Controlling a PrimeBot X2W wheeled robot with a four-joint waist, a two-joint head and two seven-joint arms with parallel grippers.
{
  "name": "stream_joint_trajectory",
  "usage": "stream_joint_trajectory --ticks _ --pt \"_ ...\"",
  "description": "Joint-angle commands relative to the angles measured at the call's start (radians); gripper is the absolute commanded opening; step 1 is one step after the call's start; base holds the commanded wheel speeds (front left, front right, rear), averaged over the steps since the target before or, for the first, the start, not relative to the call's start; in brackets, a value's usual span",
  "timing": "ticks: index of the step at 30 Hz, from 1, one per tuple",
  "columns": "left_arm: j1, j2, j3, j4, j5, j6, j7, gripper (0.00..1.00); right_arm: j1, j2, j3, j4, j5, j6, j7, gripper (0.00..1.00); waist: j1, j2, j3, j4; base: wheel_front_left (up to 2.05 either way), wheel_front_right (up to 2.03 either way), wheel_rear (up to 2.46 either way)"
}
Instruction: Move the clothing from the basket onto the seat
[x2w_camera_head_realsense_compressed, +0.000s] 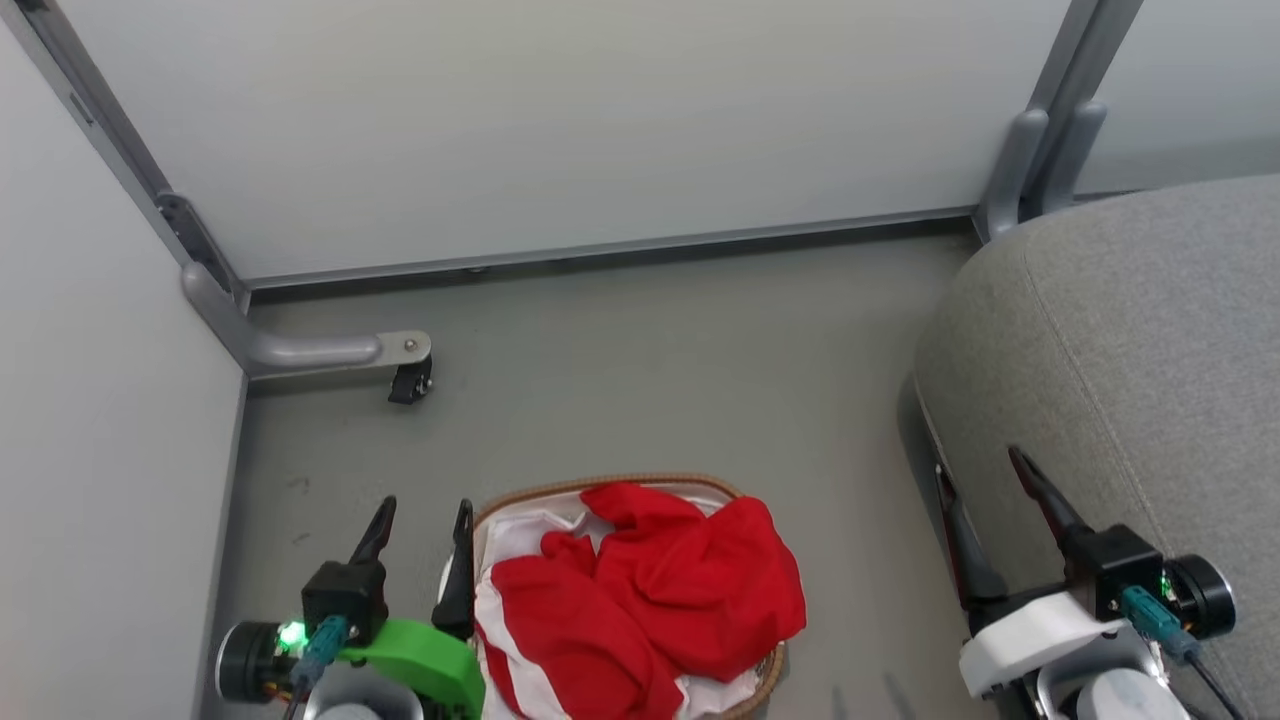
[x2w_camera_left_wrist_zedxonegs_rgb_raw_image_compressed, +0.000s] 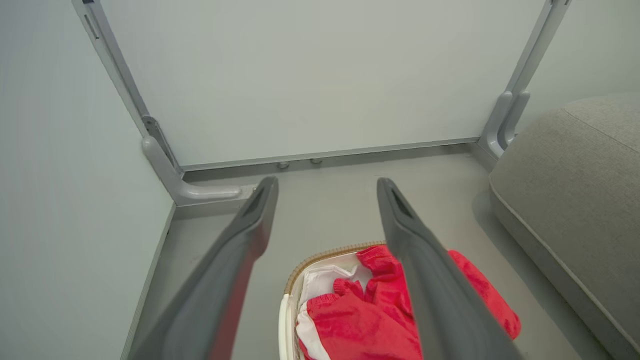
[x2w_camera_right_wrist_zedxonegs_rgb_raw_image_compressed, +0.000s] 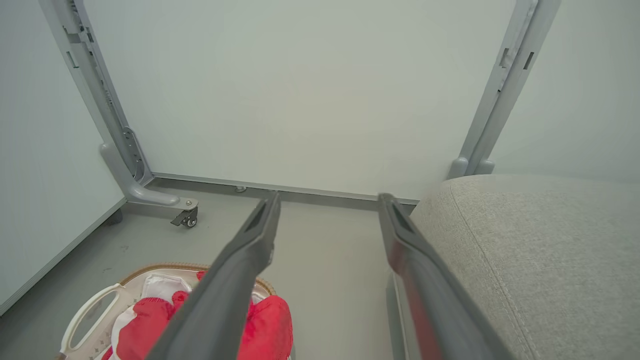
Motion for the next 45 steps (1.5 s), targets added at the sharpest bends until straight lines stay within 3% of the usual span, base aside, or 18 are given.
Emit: stream_joint_trajectory --ticks 1,12,20,32,45 --pt "-0.045 0.013 -0.009 0.026 0.021 -0.009 0.001 1.00 -0.030 -0.005 0.004 -0.008 -0.001 0.000 -0.005 1.00 0.0000 0.0000 0.092 -0.032 0.00 0.00 0.00" --pt "-0.356 0.054 -0.139 0.400 0.089 -0.040 0.001 1.00 -0.177 -0.004 0.043 -0.021 0.033 0.000 -0.005 1.00 0.0000 0.0000 0.335 -0.124 0.00 0.00 0.00" --pt "-0.515 0.059 -0.338 0.609 0.089 -0.041 0.050 1.00 -0.248 -0.004 0.056 -0.040 0.068 0.000 -0.005 1.00 0.0000 0.0000 0.483 -0.186 0.00 0.00 0.00" --pt "-0.690 0.107 -0.587 0.733 0.006 -0.040 0.158 1.00 -0.304 -0.004 0.093 -0.061 0.109 0.000 -0.005 1.00 0.0000 0.0000 0.630 -0.225 0.00 0.00 0.00" --pt "-0.810 0.168 -0.707 0.793 -0.061 -0.040 0.257 1.00 -0.331 -0.004 0.126 -0.070 0.135 0.000 -0.005 1.00 0.0000 0.0000 0.718 -0.249 0.00 0.00 0.00"
